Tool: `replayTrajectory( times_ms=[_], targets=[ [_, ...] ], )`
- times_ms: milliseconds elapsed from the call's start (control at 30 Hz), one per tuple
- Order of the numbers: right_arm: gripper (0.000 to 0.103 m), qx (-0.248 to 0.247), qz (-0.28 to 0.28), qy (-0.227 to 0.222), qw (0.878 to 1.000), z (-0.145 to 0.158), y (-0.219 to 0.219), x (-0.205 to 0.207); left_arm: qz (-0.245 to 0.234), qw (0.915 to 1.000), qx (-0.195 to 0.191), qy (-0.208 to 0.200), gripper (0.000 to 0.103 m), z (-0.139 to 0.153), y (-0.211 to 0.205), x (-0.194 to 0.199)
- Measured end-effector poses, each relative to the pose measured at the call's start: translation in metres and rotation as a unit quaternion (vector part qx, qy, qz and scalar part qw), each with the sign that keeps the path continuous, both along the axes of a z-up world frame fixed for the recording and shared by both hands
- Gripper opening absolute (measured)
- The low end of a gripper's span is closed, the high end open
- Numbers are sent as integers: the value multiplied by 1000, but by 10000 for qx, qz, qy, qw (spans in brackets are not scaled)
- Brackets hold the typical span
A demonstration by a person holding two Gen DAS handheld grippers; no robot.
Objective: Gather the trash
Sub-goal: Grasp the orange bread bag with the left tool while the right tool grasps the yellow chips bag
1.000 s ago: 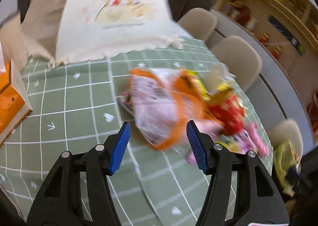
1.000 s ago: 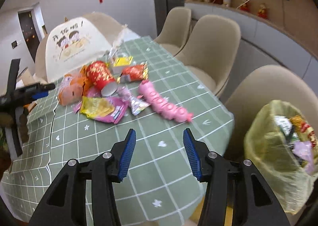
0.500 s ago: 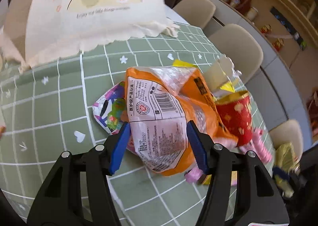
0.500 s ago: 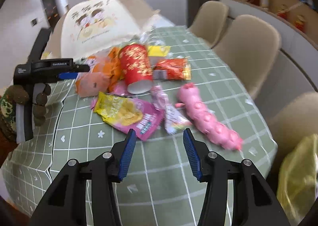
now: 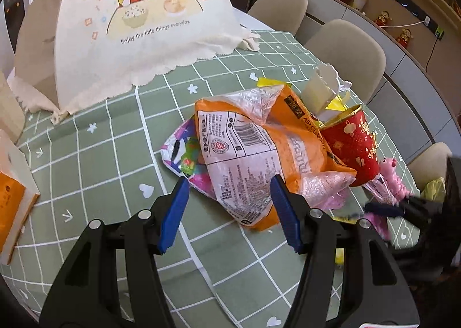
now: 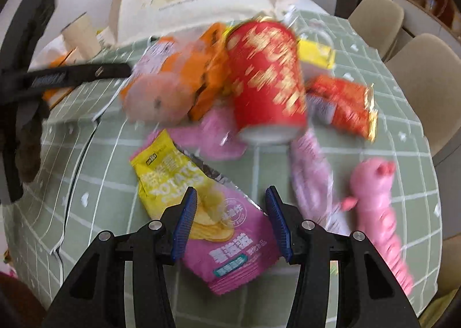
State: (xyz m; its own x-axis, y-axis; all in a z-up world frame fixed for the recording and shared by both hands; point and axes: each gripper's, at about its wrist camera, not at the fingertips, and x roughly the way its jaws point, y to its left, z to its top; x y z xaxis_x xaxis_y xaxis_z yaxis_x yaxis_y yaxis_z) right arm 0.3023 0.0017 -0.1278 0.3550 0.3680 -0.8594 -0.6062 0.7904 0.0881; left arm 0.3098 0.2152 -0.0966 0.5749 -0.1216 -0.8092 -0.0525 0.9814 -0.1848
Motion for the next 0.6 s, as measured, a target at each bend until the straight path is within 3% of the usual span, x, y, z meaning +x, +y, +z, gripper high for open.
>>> replayTrajectory(
  times_ms=[200, 300, 400, 500, 600],
  targets=[
    [13, -114, 104, -34, 9999, 4, 6, -40, -2, 9997, -228, 78, 56, -7, 1, 6],
    [8, -44, 38, -10, 10000, 9, 3, -53, 18, 9995, -308, 93, 56, -9, 2, 7],
    [6, 35, -399, 2, 9992, 15, -10, -51, -19, 9991, -415, 90, 56, -11, 2, 9],
    [5, 8, -822, -88, 9966, 23, -24, -47, 46, 9963, -852, 102, 56, -17, 11, 14],
    [5, -10, -996, -129, 9949, 26, -30, -48, 432, 9905, -1299, 141, 56, -27, 27, 21]
  ],
)
